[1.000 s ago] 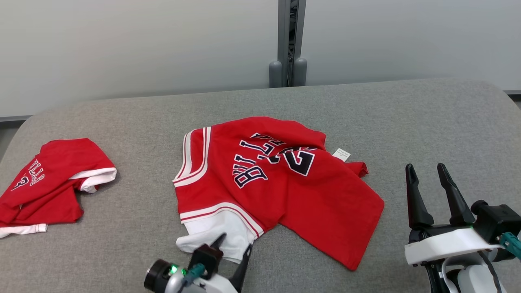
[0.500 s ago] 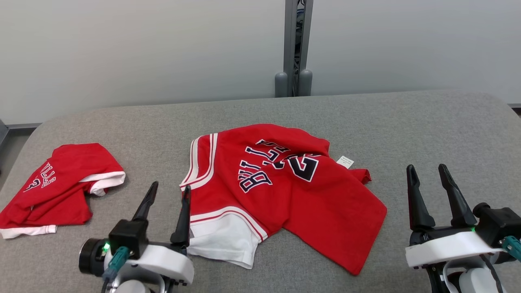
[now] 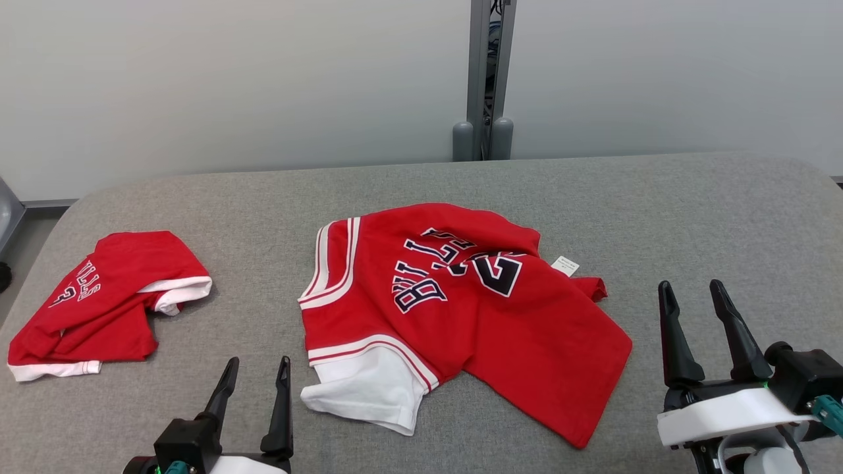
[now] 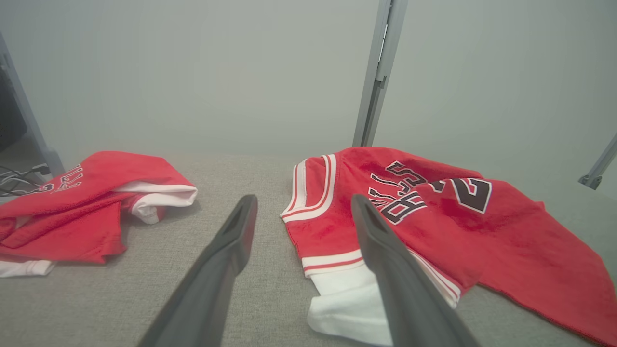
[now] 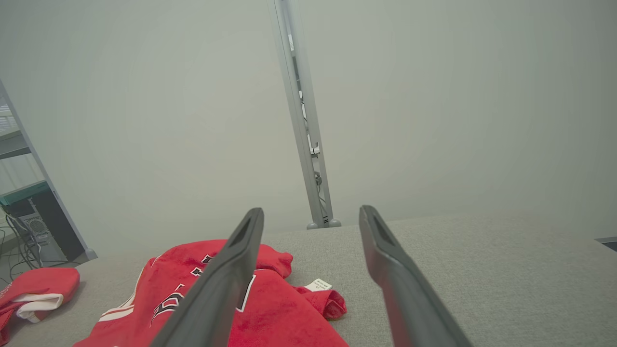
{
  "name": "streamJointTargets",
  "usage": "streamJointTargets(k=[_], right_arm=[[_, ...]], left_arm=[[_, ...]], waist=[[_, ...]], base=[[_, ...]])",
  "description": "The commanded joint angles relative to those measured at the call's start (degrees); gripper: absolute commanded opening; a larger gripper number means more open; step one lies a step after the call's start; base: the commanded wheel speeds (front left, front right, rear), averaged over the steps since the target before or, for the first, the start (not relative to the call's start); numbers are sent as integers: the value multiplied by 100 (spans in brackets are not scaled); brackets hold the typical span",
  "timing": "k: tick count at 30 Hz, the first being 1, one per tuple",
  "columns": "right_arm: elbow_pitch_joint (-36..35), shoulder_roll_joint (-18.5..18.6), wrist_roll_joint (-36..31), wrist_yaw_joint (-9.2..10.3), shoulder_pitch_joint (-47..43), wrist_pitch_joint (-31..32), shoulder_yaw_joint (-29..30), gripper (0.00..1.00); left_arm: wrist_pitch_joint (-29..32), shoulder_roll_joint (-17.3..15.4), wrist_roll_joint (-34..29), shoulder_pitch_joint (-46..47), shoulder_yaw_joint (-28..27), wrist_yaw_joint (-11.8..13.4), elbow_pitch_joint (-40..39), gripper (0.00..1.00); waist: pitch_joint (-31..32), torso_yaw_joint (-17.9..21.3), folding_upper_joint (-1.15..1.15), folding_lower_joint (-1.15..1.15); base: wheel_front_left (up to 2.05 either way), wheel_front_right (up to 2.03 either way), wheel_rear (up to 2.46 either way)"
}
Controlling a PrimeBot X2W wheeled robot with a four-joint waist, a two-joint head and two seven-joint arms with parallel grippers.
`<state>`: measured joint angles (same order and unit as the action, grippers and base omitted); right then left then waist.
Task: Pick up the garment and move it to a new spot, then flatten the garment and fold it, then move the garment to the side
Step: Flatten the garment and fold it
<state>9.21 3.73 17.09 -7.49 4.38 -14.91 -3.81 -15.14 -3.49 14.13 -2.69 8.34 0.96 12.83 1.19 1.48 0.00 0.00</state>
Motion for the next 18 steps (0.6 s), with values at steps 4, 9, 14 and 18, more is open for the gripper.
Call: streamJointTargets(k=[4,9,14,18], right_arm=[[2,29,-35,-1,12,-38,-14,100],[39,31,-11,-1,-30,-38,-73,100],[53,34,-5,-1,-14,-38,-107,100],[60,35,6,-1,32,-38,-130,100]], left_arm=[[-4,26,-15,88,-167,-174,112,100],[-5,45,148,137,-129,-369,675,100],[-5,47,278,268,-4,-486,1201,100],[-5,47,416,431,59,-552,1538,100]], waist=[[-12,-4,0,0],[-74,57,0,0],[-140,136,0,0],[-205,218,0,0]], base=[[0,0,0],[0,0,0],[0,0,0],[0,0,0]])
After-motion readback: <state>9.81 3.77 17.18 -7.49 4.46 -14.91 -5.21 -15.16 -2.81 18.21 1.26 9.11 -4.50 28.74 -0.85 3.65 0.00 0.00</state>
